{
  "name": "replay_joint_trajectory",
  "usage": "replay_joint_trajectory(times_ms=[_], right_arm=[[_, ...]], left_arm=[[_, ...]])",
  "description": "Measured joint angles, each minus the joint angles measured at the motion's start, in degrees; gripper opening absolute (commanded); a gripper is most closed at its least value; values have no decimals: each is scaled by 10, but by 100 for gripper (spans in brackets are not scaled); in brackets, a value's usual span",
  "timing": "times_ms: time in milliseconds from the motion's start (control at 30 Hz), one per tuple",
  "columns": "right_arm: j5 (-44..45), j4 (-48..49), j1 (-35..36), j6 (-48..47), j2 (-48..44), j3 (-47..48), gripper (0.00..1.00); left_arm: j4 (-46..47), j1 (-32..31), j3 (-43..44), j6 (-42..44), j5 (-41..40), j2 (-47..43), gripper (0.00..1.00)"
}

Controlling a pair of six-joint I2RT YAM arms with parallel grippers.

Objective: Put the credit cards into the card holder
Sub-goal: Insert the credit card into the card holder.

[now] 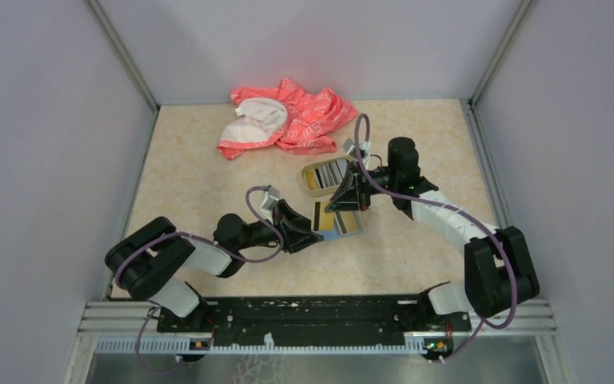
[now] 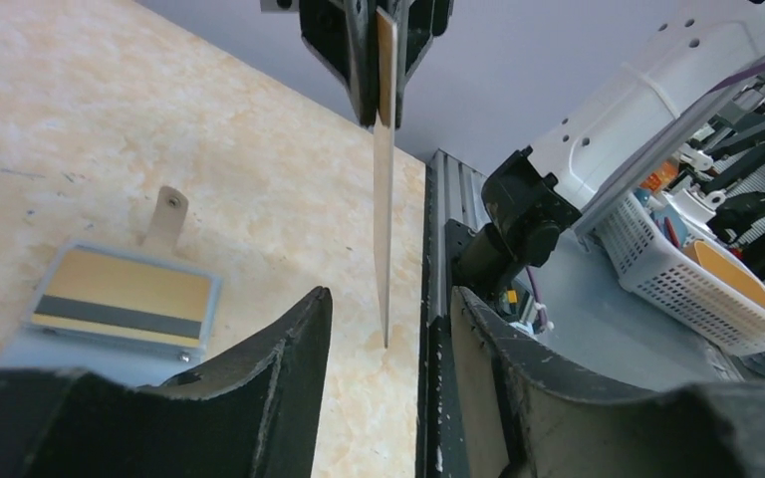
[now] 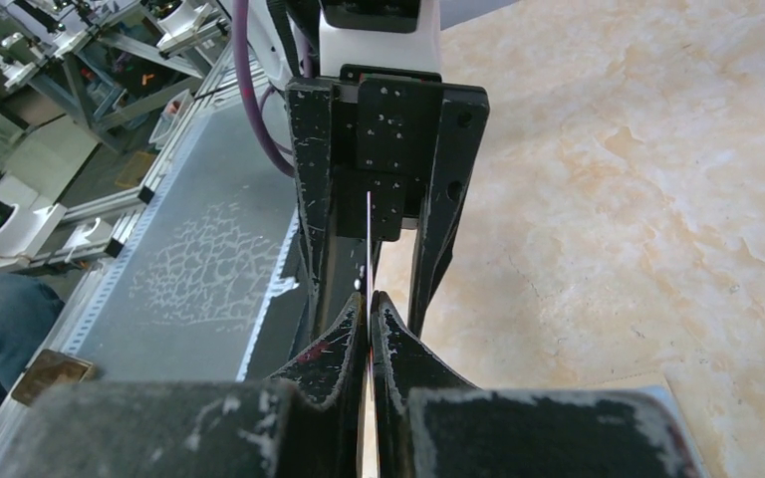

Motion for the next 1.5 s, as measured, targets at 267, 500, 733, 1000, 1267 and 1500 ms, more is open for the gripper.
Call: replay_joint_trajectory(times_ms=[267,500,733,1000,1267,1500], right_arm=[[-2,-36,0,-38,0,2,16],[16,-270,-9,-233,0,77,47],[25,-395,-14,-338,-2,106,45],[27,-417,-13,-350,-3,106,26],[45,-428,-2,-354,-3,107,0],[108,-468,-2,-377,14,145,0]], left_arm=[[-3,0,25,14,-7,-5,0],[-139,3,38,56,2,-110,0],[-365,4,99,119,15,-183,0],[-495,4,136,162,21,-185,0],[-525,7,146,169,23,-180,21],[-523,21,123,137,-34,-194,79]])
